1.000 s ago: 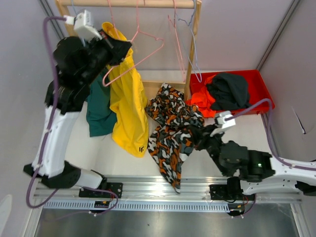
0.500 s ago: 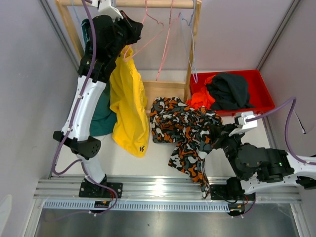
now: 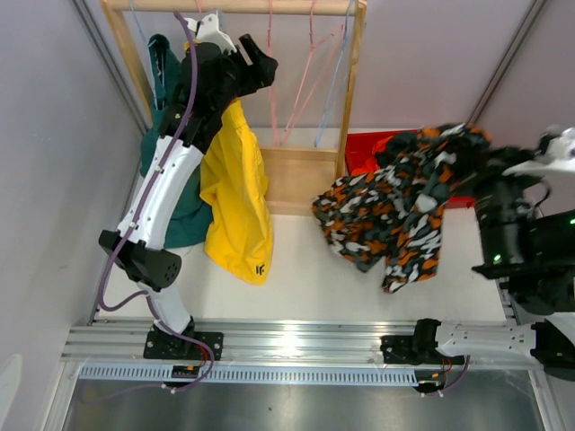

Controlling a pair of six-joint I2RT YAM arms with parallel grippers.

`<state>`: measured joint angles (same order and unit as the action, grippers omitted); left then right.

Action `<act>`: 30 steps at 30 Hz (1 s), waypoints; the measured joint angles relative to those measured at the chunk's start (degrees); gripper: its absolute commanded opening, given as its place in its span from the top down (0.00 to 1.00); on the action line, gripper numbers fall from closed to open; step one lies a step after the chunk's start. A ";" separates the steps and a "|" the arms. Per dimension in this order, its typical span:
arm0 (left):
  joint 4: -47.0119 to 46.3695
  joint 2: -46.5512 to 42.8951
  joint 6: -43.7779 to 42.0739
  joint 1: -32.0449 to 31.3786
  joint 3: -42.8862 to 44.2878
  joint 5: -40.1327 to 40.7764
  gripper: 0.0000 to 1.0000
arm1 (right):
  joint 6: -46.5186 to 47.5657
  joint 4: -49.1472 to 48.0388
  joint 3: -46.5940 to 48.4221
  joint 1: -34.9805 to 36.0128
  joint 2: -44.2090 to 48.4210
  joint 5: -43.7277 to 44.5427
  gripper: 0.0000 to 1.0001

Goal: Remove the shorts from the hanger

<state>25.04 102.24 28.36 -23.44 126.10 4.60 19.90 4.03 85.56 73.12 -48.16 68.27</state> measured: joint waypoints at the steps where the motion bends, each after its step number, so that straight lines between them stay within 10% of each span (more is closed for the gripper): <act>1: -0.07 0.00 -0.26 0.11 -0.90 -0.33 0.11 | 2.47 -1.14 3.78 -2.16 -1.84 -1.33 1.00; 14: -0.57 -7.78 -0.61 1.99 -8.17 -3.56 0.01 | 9.86 1.20 47.08 -39.65 -32.09 -27.34 1.00; 23: -4.07 -17.53 -0.35 2.36 -21.14 -8.24 0.01 | -8.02 4.72 49.13 -74.34 -48.61 -46.71 1.00; 30: -6.51 -20.28 -0.42 2.47 -25.53 -10.25 0.01 | -19.32 0.39 41.97 -80.56 -56.22 -54.58 1.00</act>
<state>18.52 81.95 27.94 -20.97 100.57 -5.65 0.58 4.43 127.52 -7.44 -104.38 13.69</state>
